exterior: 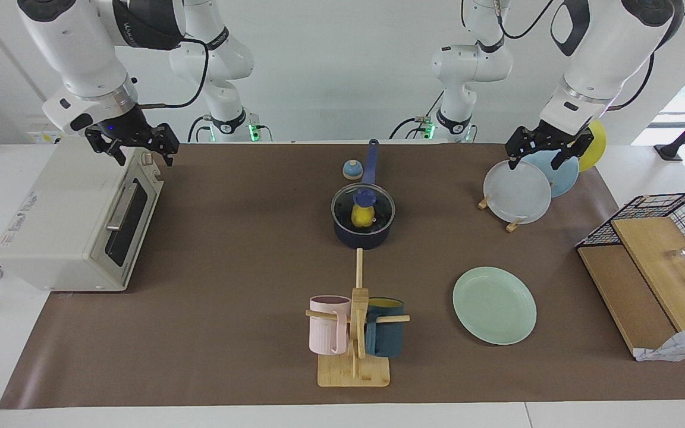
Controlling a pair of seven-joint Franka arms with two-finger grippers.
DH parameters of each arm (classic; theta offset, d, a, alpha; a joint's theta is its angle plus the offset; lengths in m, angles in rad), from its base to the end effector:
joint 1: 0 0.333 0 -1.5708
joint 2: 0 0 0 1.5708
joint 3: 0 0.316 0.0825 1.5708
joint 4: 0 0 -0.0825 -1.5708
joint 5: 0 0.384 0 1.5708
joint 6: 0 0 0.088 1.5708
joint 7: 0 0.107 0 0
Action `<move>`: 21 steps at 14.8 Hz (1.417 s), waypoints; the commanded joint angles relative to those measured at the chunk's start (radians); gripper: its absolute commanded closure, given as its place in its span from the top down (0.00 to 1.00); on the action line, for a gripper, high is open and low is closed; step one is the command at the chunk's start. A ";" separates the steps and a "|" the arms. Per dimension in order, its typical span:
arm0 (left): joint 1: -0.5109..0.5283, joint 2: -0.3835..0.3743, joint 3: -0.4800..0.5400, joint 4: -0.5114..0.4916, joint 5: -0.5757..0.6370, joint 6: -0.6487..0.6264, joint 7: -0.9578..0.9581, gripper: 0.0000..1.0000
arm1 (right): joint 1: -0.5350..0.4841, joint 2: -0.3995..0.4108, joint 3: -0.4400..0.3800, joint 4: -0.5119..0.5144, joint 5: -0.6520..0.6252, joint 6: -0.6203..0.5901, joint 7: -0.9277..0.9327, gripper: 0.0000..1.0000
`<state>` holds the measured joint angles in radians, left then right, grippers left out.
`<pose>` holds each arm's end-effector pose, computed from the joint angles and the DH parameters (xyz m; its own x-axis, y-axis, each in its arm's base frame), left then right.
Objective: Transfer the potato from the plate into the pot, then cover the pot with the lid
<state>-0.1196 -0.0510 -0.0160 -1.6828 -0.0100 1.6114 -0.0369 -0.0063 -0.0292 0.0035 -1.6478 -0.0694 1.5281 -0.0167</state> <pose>0.5353 -0.0743 0.6030 0.9950 -0.0981 -0.0207 -0.0979 -0.9952 0.0084 0.5387 -0.0092 0.6011 0.9958 0.0109 -0.0914 0.0171 -0.9975 0.0678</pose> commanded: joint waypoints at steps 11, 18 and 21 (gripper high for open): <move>0.012 -0.018 -0.009 -0.015 0.001 0.015 -0.006 1.00 | -0.015 -0.005 -0.016 -0.020 0.020 0.012 -0.023 1.00; 0.014 -0.018 -0.007 -0.015 0.001 0.015 -0.006 1.00 | -0.014 -0.006 -0.022 -0.020 0.053 -0.002 -0.019 1.00; 0.015 -0.018 -0.007 -0.015 0.001 0.015 -0.008 1.00 | -0.015 -0.006 -0.022 -0.020 0.056 -0.006 -0.019 1.00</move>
<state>-0.1170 -0.0510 -0.0159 -1.6828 -0.0100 1.6134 -0.0369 -0.0079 -0.0270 -0.0186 -1.6546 -0.0363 1.5269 -0.0167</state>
